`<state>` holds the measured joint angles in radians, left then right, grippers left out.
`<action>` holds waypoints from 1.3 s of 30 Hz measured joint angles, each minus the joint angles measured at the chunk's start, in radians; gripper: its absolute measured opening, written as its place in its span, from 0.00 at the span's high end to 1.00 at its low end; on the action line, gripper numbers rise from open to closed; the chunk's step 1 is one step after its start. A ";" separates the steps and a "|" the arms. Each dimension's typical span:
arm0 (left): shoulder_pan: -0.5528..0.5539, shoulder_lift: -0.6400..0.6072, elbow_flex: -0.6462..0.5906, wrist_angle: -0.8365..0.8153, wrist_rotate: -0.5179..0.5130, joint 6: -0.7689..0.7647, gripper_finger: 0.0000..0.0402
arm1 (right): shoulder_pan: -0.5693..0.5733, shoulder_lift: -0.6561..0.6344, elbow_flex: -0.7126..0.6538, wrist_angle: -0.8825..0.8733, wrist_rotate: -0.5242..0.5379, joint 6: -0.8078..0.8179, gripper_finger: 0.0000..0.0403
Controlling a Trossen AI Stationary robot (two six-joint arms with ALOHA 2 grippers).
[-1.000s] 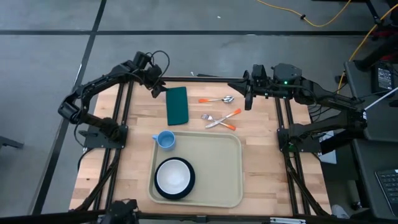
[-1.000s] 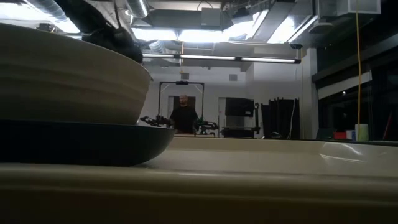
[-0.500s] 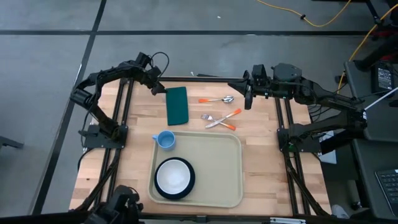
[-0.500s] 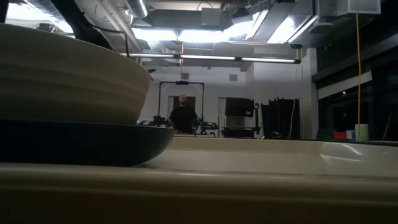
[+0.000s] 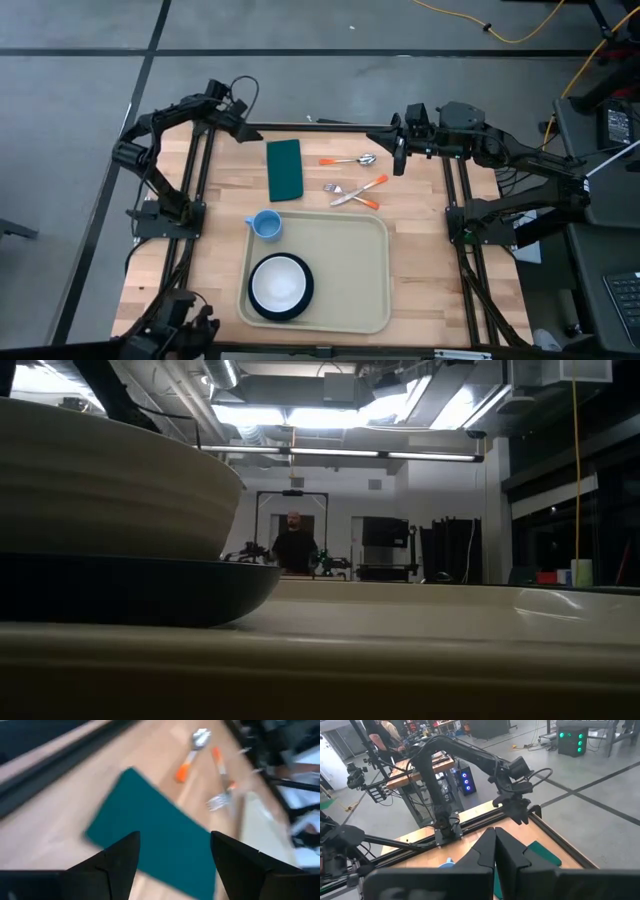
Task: Set up tray
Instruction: Put the green napkin on the gray tray to the right of the green plate
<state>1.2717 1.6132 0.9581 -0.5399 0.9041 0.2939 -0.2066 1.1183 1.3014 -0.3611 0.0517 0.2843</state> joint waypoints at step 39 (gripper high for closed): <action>-0.008 0.056 -0.166 0.410 -0.136 -0.182 0.41 | 0.000 0.000 0.000 -0.003 0.000 -0.034 0.97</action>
<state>1.2637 1.6694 0.7918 -0.1296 0.7677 0.1116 -0.2066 1.1183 1.3014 -0.3640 0.0521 0.2502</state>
